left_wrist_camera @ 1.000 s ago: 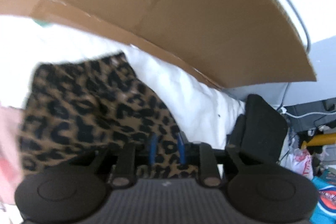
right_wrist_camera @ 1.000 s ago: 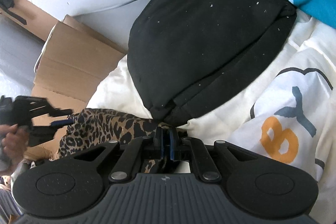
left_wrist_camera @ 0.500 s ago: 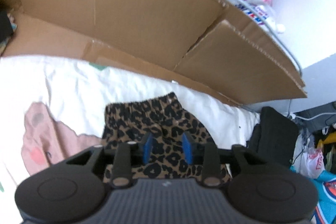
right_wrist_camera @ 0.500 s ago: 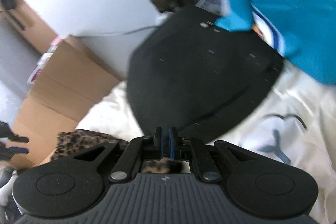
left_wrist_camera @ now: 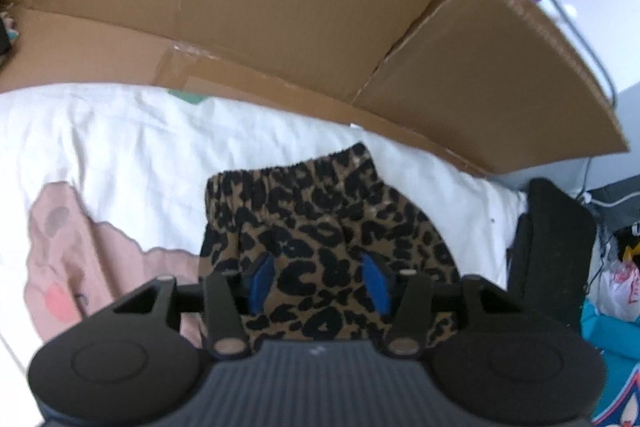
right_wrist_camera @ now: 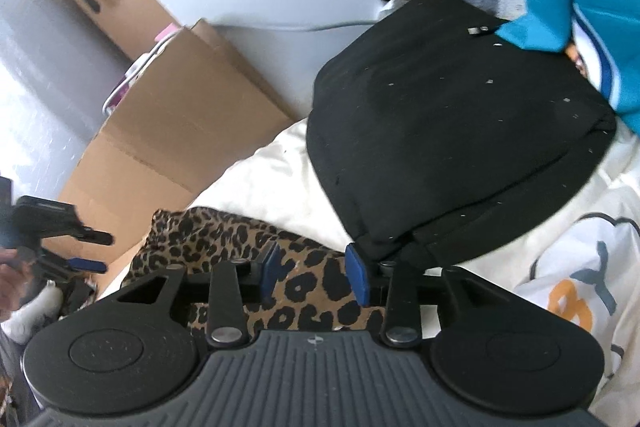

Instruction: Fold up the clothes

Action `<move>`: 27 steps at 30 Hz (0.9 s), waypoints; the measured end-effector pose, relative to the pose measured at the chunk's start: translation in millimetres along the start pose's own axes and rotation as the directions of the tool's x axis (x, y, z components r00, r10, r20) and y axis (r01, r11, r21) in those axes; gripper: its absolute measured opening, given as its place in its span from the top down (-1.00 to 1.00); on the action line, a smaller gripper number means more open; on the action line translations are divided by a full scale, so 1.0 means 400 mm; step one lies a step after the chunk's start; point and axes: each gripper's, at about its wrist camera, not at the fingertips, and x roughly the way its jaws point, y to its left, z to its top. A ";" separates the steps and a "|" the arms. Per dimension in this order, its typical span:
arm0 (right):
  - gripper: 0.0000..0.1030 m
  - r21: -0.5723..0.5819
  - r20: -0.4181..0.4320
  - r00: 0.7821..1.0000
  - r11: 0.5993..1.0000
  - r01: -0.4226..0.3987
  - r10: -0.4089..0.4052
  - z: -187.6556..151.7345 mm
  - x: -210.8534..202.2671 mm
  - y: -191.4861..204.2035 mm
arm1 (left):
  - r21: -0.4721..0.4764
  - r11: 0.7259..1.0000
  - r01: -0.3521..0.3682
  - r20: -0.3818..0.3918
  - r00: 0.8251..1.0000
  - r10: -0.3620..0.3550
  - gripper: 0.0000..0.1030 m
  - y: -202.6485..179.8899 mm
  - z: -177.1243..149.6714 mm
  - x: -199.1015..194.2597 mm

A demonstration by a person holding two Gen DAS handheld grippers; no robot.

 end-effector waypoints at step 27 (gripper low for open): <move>0.07 -0.193 -0.187 0.953 0.960 0.204 -0.241 -0.047 0.066 -0.039 | 0.286 0.952 0.111 0.035 0.991 -0.126 0.01 0.017 -0.016 0.088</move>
